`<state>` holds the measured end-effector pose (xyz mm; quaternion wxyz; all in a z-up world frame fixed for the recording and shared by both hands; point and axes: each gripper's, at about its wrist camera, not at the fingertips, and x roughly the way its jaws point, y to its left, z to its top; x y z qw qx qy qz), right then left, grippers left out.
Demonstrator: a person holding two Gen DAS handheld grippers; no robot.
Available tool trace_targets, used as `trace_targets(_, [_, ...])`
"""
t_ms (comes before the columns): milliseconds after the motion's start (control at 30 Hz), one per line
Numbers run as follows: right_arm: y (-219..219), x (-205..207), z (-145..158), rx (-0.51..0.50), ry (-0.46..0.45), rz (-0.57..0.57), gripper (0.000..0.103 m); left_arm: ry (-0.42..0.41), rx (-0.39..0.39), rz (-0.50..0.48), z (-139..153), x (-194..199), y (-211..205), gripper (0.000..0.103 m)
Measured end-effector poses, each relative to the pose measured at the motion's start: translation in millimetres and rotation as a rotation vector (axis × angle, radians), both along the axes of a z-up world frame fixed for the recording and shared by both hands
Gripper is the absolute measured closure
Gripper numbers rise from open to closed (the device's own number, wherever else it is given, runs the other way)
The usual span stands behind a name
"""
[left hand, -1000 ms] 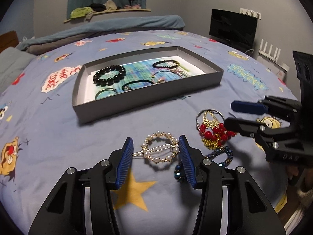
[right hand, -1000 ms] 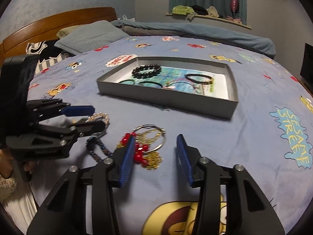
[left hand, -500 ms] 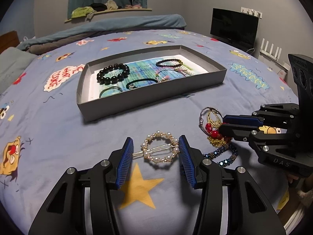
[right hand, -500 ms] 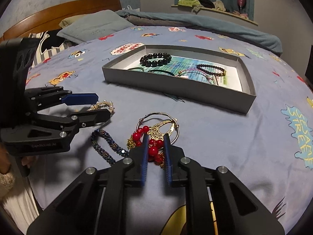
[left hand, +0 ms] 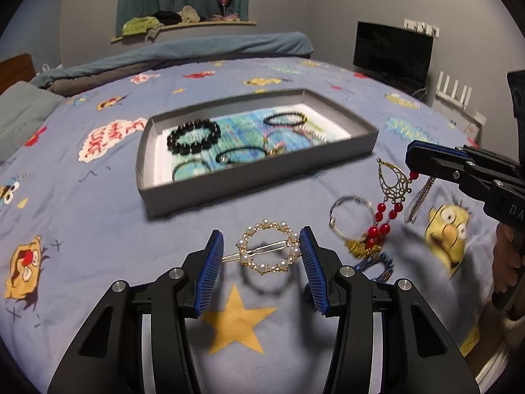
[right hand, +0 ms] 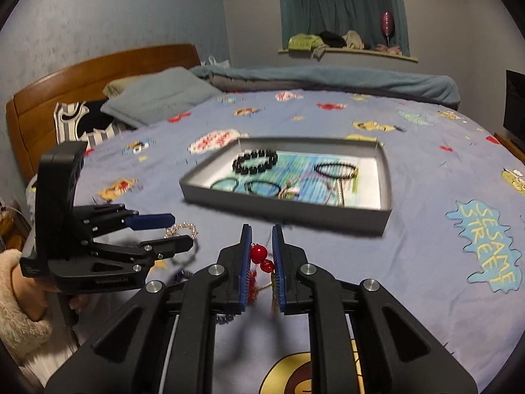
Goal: Organize jewelry
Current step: 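Carry the pearl hairpin and red tassel into the gray tray and open both grippers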
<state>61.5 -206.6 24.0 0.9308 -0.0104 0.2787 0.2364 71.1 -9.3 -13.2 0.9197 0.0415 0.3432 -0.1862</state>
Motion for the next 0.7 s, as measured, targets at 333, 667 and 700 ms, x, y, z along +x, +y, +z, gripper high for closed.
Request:
trace_targets(333, [-9, 18, 48, 0.028, -0.107, -0.063, 0.091, -0.064, -0.021, 0.011, 46, 29, -1, 0.053])
trace_targets(667, [-28, 86, 77, 0.058, -0.182, -0.191, 0.091, -0.067, 0.041, 0.000, 55, 105, -24, 0.053])
trace_targets(700, [-31, 94, 77, 0.073, -0.180, -0.200, 0.091, -0.059, 0.043, 0.003, 52, 114, -27, 0.053])
